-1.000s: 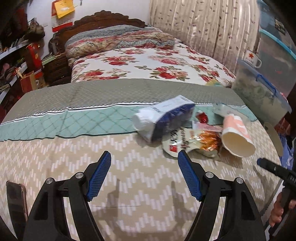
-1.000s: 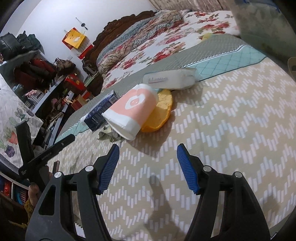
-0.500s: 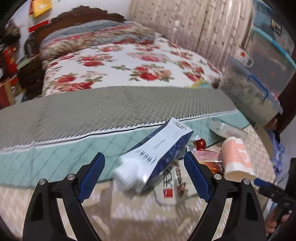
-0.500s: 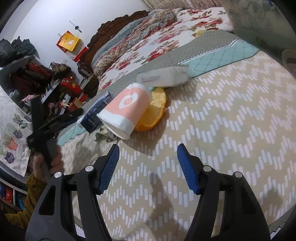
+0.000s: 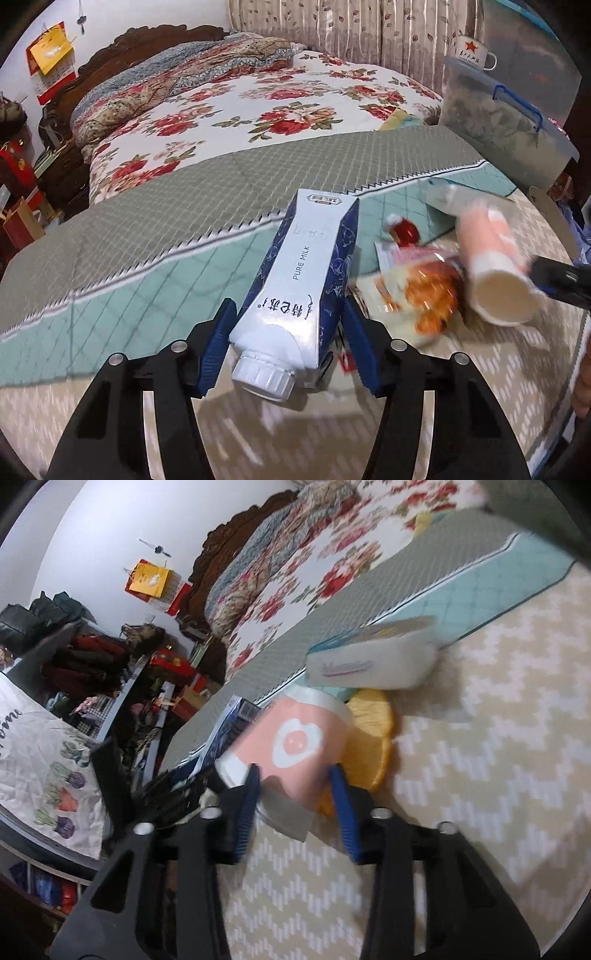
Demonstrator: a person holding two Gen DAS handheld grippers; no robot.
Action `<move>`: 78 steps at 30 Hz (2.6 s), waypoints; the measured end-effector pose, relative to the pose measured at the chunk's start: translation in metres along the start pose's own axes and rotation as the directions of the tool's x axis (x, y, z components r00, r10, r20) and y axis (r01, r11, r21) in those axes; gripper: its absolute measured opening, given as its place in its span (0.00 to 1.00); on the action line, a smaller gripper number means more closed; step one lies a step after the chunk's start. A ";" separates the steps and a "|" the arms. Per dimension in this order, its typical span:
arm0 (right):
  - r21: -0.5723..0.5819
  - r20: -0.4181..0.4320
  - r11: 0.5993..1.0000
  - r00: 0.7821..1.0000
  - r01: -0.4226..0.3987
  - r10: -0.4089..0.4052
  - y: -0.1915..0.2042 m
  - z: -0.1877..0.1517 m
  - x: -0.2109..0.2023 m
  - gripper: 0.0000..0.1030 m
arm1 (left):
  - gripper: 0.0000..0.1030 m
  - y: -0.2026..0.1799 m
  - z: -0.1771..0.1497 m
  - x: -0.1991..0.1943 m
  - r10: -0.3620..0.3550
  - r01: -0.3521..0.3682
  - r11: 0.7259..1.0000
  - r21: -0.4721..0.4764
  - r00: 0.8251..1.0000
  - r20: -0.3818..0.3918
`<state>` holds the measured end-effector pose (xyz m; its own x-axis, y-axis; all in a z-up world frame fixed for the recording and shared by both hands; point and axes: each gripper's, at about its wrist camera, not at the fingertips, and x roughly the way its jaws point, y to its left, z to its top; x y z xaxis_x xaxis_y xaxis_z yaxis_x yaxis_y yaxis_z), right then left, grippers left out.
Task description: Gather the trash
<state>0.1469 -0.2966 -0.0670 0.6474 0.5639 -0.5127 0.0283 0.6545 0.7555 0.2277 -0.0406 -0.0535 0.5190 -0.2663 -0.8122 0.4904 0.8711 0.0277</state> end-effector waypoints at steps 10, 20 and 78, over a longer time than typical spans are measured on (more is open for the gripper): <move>-0.115 -0.085 0.991 0.994 -0.071 0.062 0.023 -0.050 -0.021 0.17 | 0.52 0.002 -0.072 -0.084 -0.129 0.139 0.983 -0.123 0.988 0.087; -0.023 -0.063 1.000 0.998 -0.008 0.007 -0.015 -0.097 -0.060 0.20 | 0.51 -0.043 -0.122 -0.088 -0.246 0.243 0.961 -0.132 0.969 -0.012; -0.428 -0.219 0.900 0.976 -0.083 -0.015 0.033 -0.134 -0.017 0.40 | 0.50 -0.060 -0.109 -0.081 -0.093 0.086 0.990 -0.115 0.994 -0.060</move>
<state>0.0347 -0.2175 -0.0881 0.4644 0.6509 -0.6005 -0.3538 0.7580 0.5480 0.0802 -0.0261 -0.0531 0.4279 -0.3210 -0.8449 0.4495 0.8866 -0.1092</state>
